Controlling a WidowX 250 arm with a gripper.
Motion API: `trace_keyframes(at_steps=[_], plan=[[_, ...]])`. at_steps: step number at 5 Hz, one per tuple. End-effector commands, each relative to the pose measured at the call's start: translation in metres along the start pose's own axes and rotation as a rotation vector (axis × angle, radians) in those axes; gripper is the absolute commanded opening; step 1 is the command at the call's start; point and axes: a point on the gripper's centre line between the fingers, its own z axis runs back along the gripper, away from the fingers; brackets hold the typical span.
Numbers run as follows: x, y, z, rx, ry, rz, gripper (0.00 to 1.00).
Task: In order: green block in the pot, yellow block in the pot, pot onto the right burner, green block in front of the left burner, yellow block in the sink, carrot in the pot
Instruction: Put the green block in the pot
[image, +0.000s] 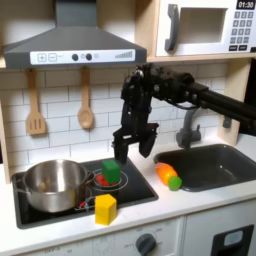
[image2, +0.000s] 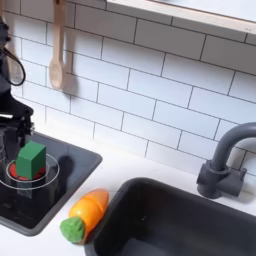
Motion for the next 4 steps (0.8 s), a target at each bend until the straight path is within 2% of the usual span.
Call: trace_keyframes(at_steps=[1, 2, 4], plan=[[0.013, 0.000, -0.004, -0.004, -0.001, 0.007, 1.00], [0.020, 0.000, -0.006, 0.001, -0.005, 0.006, 1.00], [0.042, -0.003, -0.014, -0.012, -0.006, 0.027, 1.00]])
